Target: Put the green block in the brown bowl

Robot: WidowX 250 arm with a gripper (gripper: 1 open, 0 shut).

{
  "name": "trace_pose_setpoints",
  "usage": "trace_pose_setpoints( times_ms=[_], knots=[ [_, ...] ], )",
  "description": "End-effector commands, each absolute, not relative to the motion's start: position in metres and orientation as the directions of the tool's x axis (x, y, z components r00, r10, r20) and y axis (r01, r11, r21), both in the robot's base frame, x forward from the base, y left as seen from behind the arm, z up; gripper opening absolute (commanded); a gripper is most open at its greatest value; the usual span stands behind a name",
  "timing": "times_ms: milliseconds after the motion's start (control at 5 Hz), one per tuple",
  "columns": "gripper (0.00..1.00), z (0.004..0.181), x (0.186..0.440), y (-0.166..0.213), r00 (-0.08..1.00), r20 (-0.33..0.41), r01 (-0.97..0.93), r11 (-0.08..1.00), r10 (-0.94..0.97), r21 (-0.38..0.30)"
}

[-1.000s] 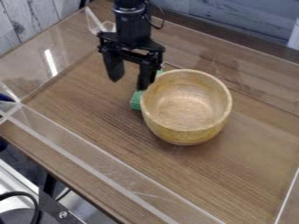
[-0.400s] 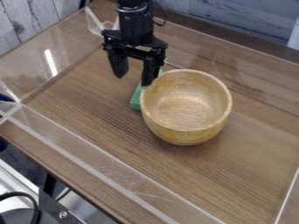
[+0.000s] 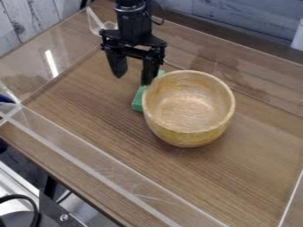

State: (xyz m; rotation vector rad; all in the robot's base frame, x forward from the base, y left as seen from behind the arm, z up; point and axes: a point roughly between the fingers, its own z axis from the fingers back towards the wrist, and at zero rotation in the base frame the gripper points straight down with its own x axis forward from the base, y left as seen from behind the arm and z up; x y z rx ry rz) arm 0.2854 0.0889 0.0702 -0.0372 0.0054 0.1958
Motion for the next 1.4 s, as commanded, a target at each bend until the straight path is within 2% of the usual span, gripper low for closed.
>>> trace_pose_setpoints(
  times_ms=[0, 1200],
  knots=[
    [1.00, 0.0850, 0.2889, 0.0913, 0.977, 0.049, -0.207, 0.978, 0.208, -0.028],
    [1.00, 0.0824, 0.2897, 0.0833, 0.977, 0.052, -0.209, 0.978, 0.208, 0.003]
  ],
)
